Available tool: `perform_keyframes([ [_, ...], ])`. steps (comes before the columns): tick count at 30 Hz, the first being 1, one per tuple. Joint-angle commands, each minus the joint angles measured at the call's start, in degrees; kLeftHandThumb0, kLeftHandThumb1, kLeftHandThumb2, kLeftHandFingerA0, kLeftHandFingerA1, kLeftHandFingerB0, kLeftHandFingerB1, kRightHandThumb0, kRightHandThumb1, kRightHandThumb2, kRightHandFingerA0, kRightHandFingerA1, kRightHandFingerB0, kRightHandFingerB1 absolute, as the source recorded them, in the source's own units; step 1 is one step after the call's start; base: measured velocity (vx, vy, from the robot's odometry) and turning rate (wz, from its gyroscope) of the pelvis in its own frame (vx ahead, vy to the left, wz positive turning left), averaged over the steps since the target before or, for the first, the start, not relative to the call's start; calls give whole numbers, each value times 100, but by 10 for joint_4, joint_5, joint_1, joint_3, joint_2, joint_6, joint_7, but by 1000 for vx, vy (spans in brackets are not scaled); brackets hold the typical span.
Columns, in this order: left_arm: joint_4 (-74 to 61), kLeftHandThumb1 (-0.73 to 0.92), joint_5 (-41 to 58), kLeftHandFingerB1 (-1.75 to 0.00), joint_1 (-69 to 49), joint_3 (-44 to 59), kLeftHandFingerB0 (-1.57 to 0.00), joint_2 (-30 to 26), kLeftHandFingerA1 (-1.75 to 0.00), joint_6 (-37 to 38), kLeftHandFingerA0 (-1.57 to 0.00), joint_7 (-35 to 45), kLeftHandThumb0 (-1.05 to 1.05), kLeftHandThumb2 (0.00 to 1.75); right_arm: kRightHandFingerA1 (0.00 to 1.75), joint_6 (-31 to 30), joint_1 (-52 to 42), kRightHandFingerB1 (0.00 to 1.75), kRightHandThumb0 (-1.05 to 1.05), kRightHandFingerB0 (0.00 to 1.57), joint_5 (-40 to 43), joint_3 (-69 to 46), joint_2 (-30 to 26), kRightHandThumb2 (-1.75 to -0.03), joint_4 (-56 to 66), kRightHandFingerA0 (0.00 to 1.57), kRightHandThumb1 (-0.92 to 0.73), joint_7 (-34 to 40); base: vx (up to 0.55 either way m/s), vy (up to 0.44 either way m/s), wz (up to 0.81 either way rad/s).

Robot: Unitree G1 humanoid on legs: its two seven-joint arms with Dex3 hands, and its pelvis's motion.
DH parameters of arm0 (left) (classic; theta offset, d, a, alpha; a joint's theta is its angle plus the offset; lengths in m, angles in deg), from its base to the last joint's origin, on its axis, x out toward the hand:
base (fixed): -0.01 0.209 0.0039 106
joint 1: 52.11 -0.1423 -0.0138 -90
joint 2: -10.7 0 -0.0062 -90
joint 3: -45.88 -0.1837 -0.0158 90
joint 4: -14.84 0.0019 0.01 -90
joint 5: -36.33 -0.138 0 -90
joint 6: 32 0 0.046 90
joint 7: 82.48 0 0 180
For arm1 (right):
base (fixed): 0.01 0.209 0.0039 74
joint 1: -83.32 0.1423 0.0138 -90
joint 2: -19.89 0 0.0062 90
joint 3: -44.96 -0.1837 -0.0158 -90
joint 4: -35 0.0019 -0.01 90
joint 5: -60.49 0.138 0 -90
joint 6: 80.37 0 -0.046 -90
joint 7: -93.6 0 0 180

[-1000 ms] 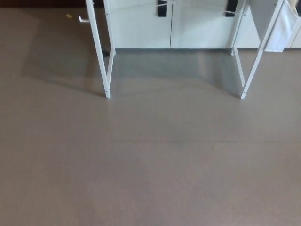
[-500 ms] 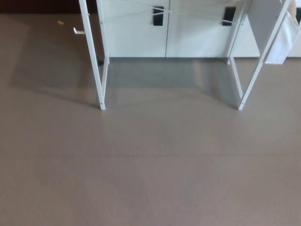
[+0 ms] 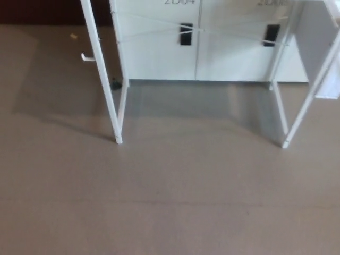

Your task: The robot walk towards a table in front and uses its left hand to pick up the pot from the base and places it on the table

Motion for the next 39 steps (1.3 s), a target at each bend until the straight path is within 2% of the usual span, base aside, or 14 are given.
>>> perform_keyframes([
  [1, 2, 50, 0, -32, -4, 1, -35, -7, -36, 3, -49, -3, -47, 56, 52, -6, 0, 38, -92, 23, 2, -2, -4, -64, 0, 36, -77, -4, 338, -81, 4],
  [19, 6, 51, 8, -32, 4, 8, -36, -4, -35, -1, -48, 2, -46, 56, 53, -14, 7, 38, -92, 25, -3, -1, -5, -64, -1, 35, -79, -4, 389, 150, -11],
  [26, -2, 52, -11, -32, 8, -6, -36, -11, -36, -4, -49, -16, -48, 56, 54, -18, 12, 39, -91, 25, -2, -1, -6, -64, 0, 36, -80, -10, 385, -96, 8],
  [29, -3, 52, -10, -32, 9, -8, -35, -12, -36, -5, -49, -17, -50, 56, 52, -17, 14, 37, -90, 25, -2, -1, -7, -64, 0, 36, -80, -13, 404, -206, 68],
  [39, 6, 53, -11, -32, 14, -12, -35, -15, -36, 3, -49, -17, -50, 57, 54, -19, 22, 39, -91, 26, -1, -1, -7, -64, -1, 36, -81, -18, 258, -109, -6],
])
